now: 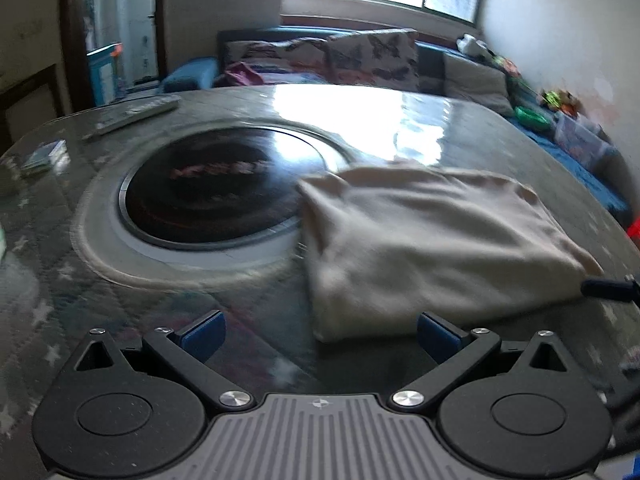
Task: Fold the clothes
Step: 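Grasp the sweatshirt bundle edge with the left tool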
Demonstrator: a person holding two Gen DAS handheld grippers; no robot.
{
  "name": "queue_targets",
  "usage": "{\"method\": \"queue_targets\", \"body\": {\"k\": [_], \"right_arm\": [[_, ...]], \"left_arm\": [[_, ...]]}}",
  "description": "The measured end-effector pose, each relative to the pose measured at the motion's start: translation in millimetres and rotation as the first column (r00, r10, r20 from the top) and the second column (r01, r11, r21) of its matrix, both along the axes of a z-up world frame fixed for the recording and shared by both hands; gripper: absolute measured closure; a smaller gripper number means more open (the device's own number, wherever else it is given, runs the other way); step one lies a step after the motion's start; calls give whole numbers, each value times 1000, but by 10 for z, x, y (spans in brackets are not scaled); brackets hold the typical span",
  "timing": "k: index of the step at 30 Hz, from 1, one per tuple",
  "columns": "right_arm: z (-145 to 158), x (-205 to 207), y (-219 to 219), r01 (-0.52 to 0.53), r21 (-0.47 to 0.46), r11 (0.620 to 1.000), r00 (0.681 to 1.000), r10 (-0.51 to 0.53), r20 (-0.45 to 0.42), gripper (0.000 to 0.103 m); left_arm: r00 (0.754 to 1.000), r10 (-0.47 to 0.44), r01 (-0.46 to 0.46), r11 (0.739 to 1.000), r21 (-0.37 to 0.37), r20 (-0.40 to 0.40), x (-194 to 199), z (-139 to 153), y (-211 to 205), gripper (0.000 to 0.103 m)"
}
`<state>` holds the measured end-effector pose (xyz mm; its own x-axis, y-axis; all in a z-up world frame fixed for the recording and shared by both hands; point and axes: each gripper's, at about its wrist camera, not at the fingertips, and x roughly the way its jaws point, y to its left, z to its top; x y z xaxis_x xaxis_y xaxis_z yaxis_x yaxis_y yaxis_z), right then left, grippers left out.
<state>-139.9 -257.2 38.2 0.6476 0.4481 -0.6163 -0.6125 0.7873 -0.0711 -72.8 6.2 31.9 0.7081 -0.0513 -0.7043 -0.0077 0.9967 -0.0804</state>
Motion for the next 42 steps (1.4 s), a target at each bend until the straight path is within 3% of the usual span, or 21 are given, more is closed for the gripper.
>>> {"method": "queue_targets", "body": {"k": [6,11,18,20,26,28,31,42], "right_arm": [[90,26,369,-123,-61,991,991,126,46,1],[110,49,752,-237,-136,962,964,250,87,12],[57,107,1183,-345,-229,911,924,372,86,40],[70,142,1187,-346,-213,914,926,370,81,40],[117,255,1176,-345,-157,925,932,357,60,72],[132,293,1172,-344,-138,929,934,353,53,87],[156,349,1167,-342,-110,933,937,348,43,96],[483,523,740,-286,124,950,957,289,-3,98]], "left_arm": [[997,82,-81,995,-57,16,76,61,308,0],[992,122,-118,987,-111,24,133,100,492,0],[991,133,-133,957,-258,-16,239,103,635,0],[991,133,-137,941,-308,-34,273,87,660,0],[989,120,-146,891,-430,-88,390,33,686,0],[988,118,-153,875,-460,-104,431,18,695,0],[985,123,-167,847,-505,-120,488,4,700,0],[978,86,-189,742,-643,-189,796,-69,586,1]]}}
